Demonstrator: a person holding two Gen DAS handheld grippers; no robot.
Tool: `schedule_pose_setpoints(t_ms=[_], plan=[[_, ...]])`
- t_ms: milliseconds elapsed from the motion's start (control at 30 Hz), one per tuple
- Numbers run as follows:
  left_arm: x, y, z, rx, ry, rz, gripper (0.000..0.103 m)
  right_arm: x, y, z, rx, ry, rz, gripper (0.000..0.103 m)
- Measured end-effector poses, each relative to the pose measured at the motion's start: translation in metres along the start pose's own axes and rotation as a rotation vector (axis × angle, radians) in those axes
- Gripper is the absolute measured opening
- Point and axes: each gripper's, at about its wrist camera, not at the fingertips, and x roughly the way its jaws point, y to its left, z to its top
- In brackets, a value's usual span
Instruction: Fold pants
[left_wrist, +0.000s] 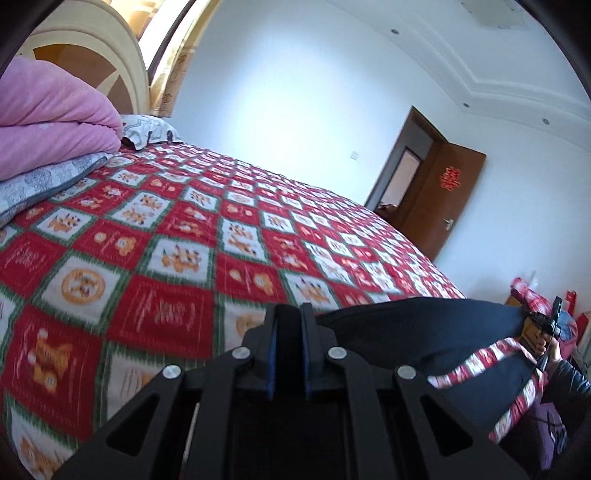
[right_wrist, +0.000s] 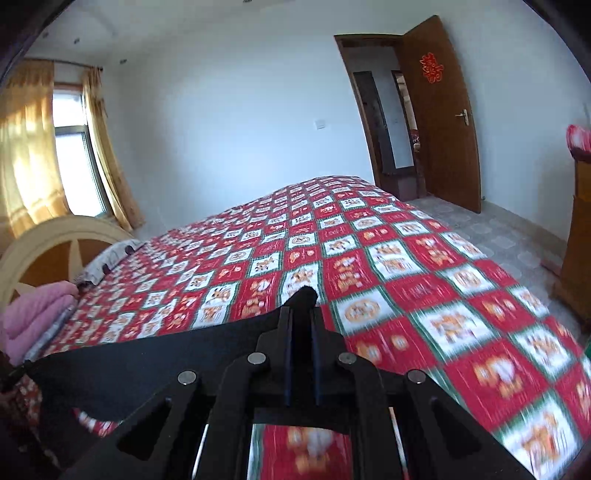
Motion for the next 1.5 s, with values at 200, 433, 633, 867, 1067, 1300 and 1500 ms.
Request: schedule_pose_setpoints(t_ms=[200, 433, 633, 867, 1067, 1300, 1500], plan=[[-0.009, 0.011, -0.039, 0.007, 0.049, -0.016, 0.012, -0.046, -0.021, -0.047, 0.055, 0.041, -0.014, 0.009], [-0.020, 0.019, -0.066, 0.002, 0.080, -0.072, 0.012, -0.072, -0.037, -0.081, 0.103, 0.076, -0.051, 0.009], [-0.028, 0.016, -0.083, 0.071, 0.101, -0.069, 0.013, -0.080, -0.041, -0.094, 0.122, 0.120, -0.093, 0.009], [-0.038, 0.017, -0.086, 0.151, 0.134, -0.045, 0.020, -0.107, -0.040, -0.105, 0.100, 0.145, -0.150, 0.013], [-0.047, 0.025, -0.092, 0.165, 0.154, -0.022, 0.032, -0.153, -0.055, -0.109, 0.170, 0.093, -0.235, 0.013], [-0.064, 0.030, -0.092, 0.166, 0.164, 0.045, 0.041, -0.177, -0.004, -0.102, 0.131, 0.007, -0.196, 0.013], [-0.086, 0.038, -0.091, 0.120, 0.159, 0.121, 0.049, -0.128, 0.119, -0.115, -0.094, 0.129, -0.036, 0.060]])
